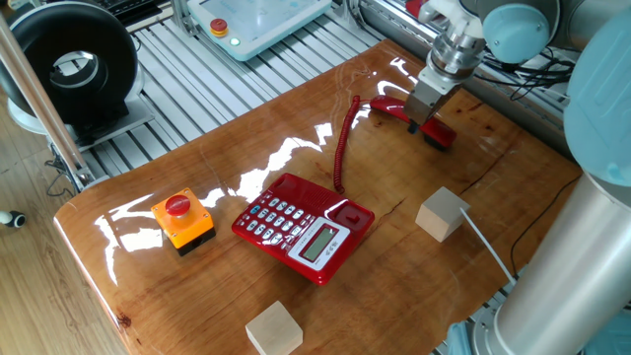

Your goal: Place the handset of the telephone on the corresponding phone cradle

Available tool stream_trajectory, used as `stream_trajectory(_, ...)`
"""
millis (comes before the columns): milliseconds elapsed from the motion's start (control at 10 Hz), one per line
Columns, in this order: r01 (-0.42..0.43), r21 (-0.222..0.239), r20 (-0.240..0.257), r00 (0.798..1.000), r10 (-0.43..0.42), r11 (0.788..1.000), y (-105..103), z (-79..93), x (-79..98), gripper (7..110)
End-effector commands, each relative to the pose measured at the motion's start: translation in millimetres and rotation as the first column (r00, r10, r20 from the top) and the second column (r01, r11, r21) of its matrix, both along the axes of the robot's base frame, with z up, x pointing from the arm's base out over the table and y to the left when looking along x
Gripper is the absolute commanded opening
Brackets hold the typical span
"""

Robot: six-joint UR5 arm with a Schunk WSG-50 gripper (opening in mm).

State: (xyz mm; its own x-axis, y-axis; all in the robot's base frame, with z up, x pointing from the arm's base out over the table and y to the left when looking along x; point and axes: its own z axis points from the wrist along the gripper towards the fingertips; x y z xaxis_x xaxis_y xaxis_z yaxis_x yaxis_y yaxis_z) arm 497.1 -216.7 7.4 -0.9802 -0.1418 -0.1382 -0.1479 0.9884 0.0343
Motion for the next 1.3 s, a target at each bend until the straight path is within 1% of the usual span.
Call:
stream_trajectory(0, 0.031, 0.011, 0.007, 0.999, -0.031, 0.999, -1.3, 0.7, 3.0, 66)
stream_trajectory(300, 0.049, 0.016, 0.006, 0.999, -0.05, 0.999, -0.7, 0.5, 2.9, 66)
stream_trajectory(400, 0.063, 0.021, 0.005, 0.998, -0.063, 0.998, 0.1, 0.5, 2.9, 44)
stream_trajectory(600, 0.068, 0.029, 0.004, 0.998, -0.068, 0.997, 2.0, 0.7, 2.9, 44)
stream_trajectory(1200, 0.078, 0.034, 0.001, 0.997, -0.078, 0.996, 2.9, 0.7, 2.5, 44)
